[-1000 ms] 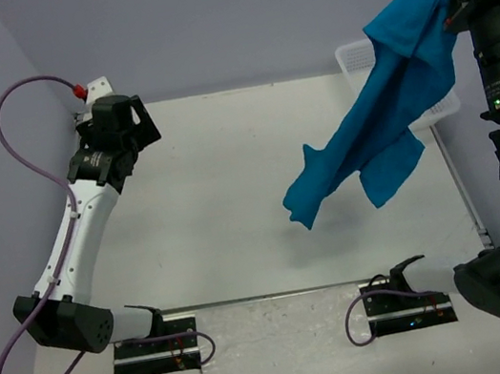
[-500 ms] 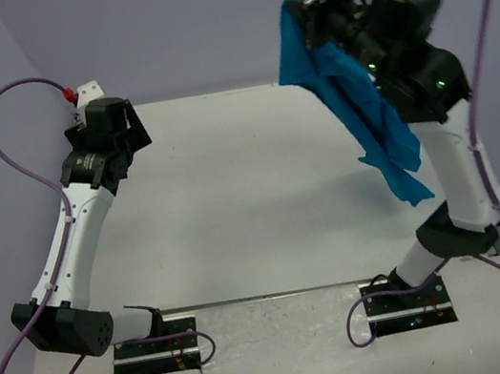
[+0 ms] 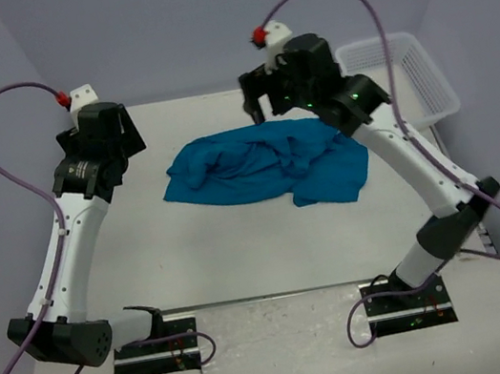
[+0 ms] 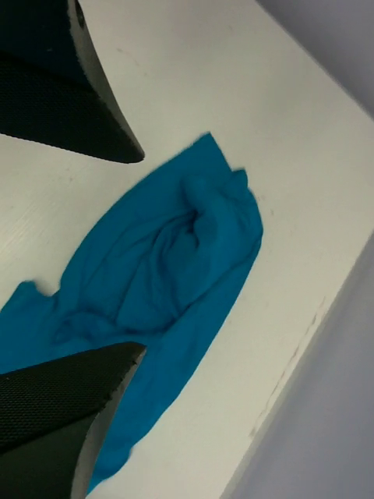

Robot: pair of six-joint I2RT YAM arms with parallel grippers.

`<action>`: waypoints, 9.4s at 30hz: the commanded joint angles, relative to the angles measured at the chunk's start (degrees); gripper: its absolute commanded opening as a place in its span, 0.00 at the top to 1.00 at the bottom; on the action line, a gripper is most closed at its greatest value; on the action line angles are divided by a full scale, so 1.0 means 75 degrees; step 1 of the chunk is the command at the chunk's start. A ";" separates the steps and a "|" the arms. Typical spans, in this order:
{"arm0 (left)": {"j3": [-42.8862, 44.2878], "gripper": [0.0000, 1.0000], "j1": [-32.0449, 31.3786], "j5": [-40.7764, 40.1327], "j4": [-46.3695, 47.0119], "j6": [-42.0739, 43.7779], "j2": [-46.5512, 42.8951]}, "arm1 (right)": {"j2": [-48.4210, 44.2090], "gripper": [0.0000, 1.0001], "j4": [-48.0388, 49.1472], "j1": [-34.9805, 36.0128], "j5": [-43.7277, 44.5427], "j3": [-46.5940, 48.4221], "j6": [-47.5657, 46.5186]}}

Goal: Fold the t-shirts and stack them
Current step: Move the tshirt to the center of the board, then flatten out the tshirt

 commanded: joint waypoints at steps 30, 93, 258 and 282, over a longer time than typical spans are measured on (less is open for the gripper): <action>-0.1725 0.41 -0.0893 0.2778 0.0783 -0.0361 0.2207 | -0.2520 0.51 0.0824 -0.2384 0.0148 -0.7511 0.2374; -0.2089 0.28 -0.0647 0.3257 0.1065 0.0272 0.1972 | 0.3129 0.82 -0.1692 -0.1820 0.2259 0.0201 0.1391; -0.2651 0.33 0.1216 0.4161 0.1568 -0.0619 0.3107 | 0.0737 1.00 0.0787 -0.2911 0.1087 -0.4278 0.0710; -0.1808 0.37 0.1240 0.4442 0.1943 -0.0724 0.4737 | 0.0690 1.00 0.0916 -0.2899 0.0958 -0.4454 0.0721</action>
